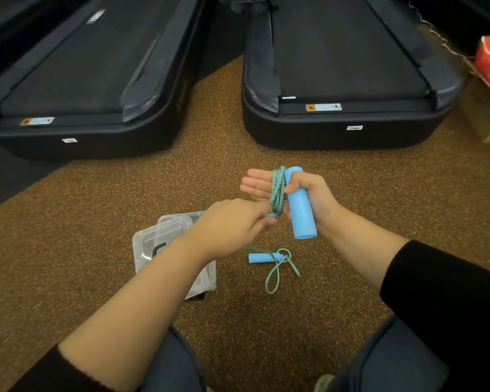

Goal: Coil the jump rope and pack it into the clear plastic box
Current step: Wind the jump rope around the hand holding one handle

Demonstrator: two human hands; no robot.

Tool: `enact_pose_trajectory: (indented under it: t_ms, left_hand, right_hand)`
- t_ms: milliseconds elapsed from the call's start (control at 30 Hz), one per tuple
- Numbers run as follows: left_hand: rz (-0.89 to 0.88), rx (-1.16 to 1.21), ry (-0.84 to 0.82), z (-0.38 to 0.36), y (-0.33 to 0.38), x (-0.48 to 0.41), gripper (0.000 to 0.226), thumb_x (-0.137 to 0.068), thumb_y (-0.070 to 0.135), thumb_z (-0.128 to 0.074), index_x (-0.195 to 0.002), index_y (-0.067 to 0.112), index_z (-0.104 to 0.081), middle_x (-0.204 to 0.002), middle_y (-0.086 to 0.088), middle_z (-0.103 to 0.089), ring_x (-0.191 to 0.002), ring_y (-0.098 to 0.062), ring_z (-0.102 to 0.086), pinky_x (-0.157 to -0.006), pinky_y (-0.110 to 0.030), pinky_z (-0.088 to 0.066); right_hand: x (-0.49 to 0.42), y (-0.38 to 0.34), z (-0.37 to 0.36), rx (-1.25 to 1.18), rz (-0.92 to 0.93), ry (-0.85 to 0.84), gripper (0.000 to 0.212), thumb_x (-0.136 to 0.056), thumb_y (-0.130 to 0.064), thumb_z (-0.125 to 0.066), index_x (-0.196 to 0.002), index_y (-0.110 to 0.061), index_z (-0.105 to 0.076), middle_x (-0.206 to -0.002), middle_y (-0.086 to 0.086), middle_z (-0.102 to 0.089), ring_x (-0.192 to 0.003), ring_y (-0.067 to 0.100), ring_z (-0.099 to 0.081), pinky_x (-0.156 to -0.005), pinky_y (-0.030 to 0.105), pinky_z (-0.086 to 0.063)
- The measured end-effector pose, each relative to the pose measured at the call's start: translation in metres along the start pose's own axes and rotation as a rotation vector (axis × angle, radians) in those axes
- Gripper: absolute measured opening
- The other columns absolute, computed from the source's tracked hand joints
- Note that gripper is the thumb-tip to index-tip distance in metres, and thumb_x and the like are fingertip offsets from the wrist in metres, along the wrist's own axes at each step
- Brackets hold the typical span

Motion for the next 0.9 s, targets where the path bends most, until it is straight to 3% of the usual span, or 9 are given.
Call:
enact_pose_trajectory:
  t_ms: [100, 200, 267, 367, 467, 533, 633, 767, 900]
  left_hand:
    - [-0.035, -0.019, 0.019, 0.003, 0.001, 0.001, 0.021, -0.095, 0.037, -0.037, -0.097, 0.022, -0.052, -0.096, -0.002, -0.065, -0.09, -0.027, -0.06, -0.069, -0.035, -0.042]
    - [-0.054, -0.027, 0.046, 0.005, 0.002, 0.002, 0.018, -0.095, 0.035, -0.035, -0.09, 0.022, -0.047, -0.085, 0.0, -0.058, -0.086, -0.029, -0.059, -0.066, -0.034, -0.039]
    - [-0.081, -0.01, 0.104, 0.01, 0.001, 0.003, 0.019, -0.093, 0.037, -0.031, -0.084, 0.024, -0.04, -0.078, 0.004, -0.047, -0.08, -0.029, -0.058, -0.063, -0.034, -0.037]
    - [-0.11, 0.02, 0.171, 0.016, -0.001, 0.005, 0.028, -0.089, 0.042, -0.025, -0.082, 0.02, -0.042, -0.077, 0.009, -0.044, -0.076, -0.025, -0.058, -0.062, -0.036, -0.043]
    - [-0.1, 0.014, 0.238, 0.023, -0.006, 0.007, 0.035, -0.088, 0.046, -0.027, -0.085, 0.019, -0.048, -0.075, 0.011, -0.051, -0.077, -0.02, -0.058, -0.065, -0.038, -0.046]
    - [-0.106, 0.035, 0.279, 0.028, -0.011, 0.006, 0.033, -0.087, 0.046, -0.03, -0.086, 0.02, -0.051, -0.072, 0.014, -0.048, -0.073, -0.015, -0.055, -0.064, -0.032, -0.041]
    - [-0.124, 0.114, 0.265, 0.029, -0.018, 0.004, 0.024, -0.089, 0.042, -0.036, -0.084, 0.024, -0.051, -0.065, 0.02, -0.044, -0.068, 0.003, -0.041, -0.07, -0.03, -0.036]
    - [-0.091, 0.276, 0.274, 0.027, -0.025, 0.004, 0.017, -0.089, 0.04, -0.041, -0.078, 0.03, -0.048, -0.065, 0.019, -0.048, -0.067, 0.007, -0.045, -0.069, -0.024, -0.036]
    - [0.002, 0.541, 0.264, 0.025, -0.03, 0.005, 0.017, -0.09, 0.03, -0.045, -0.081, 0.018, -0.053, -0.069, 0.011, -0.051, -0.067, 0.001, -0.046, -0.064, -0.012, -0.035]
  right_hand:
    - [0.002, 0.005, -0.001, 0.037, -0.024, 0.016, 0.069, -0.052, -0.01, -0.048, -0.12, 0.005, -0.053, -0.113, 0.021, -0.066, -0.107, 0.03, -0.064, -0.085, 0.036, -0.054]
    - [0.004, 0.01, 0.002, 0.126, -0.052, 0.047, 0.065, -0.053, -0.01, -0.047, -0.117, 0.0, -0.058, -0.112, 0.016, -0.068, -0.102, 0.025, -0.066, -0.077, 0.034, -0.051]
    - [0.006, 0.014, 0.002, 0.14, -0.075, 0.032, 0.058, -0.057, -0.006, -0.038, -0.108, -0.003, -0.064, -0.095, 0.01, -0.073, -0.079, 0.017, -0.069, -0.065, 0.025, -0.052]
    - [0.009, 0.02, 0.005, 0.169, -0.087, 0.109, 0.036, -0.057, -0.008, -0.038, -0.071, -0.01, -0.071, -0.062, 0.004, -0.067, -0.053, 0.013, -0.058, -0.057, 0.023, -0.046]
    - [0.008, 0.027, 0.004, 0.165, -0.129, 0.123, 0.026, -0.052, -0.007, -0.049, -0.075, -0.002, -0.059, -0.069, 0.013, -0.061, -0.062, 0.022, -0.057, -0.068, 0.031, -0.047]
    - [0.01, 0.032, -0.003, 0.126, -0.173, 0.063, 0.025, -0.061, -0.002, -0.043, -0.082, 0.003, -0.056, -0.071, 0.014, -0.067, -0.064, 0.022, -0.066, -0.067, 0.028, -0.055]
    - [0.013, 0.04, -0.012, 0.093, -0.217, -0.023, 0.047, -0.051, -0.001, -0.044, -0.096, 0.006, -0.056, -0.084, 0.018, -0.07, -0.079, 0.026, -0.069, -0.075, 0.032, -0.058]
    - [0.01, 0.044, -0.016, 0.135, -0.218, -0.091, 0.059, -0.046, -0.001, -0.053, -0.105, 0.006, -0.059, -0.096, 0.021, -0.069, -0.092, 0.031, -0.068, -0.087, 0.037, -0.055]
    - [0.013, 0.042, -0.028, 0.033, -0.199, -0.179, 0.045, -0.044, 0.001, -0.045, -0.077, -0.003, -0.074, -0.079, 0.012, -0.072, -0.078, 0.021, -0.071, -0.075, 0.029, -0.057]
Point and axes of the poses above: each hand's wrist, its own x-axis away from the middle knuckle, its own z-axis out of the back of the hand, y = z × x, the point moved 5 cm from there along -x, towards the middle knuckle
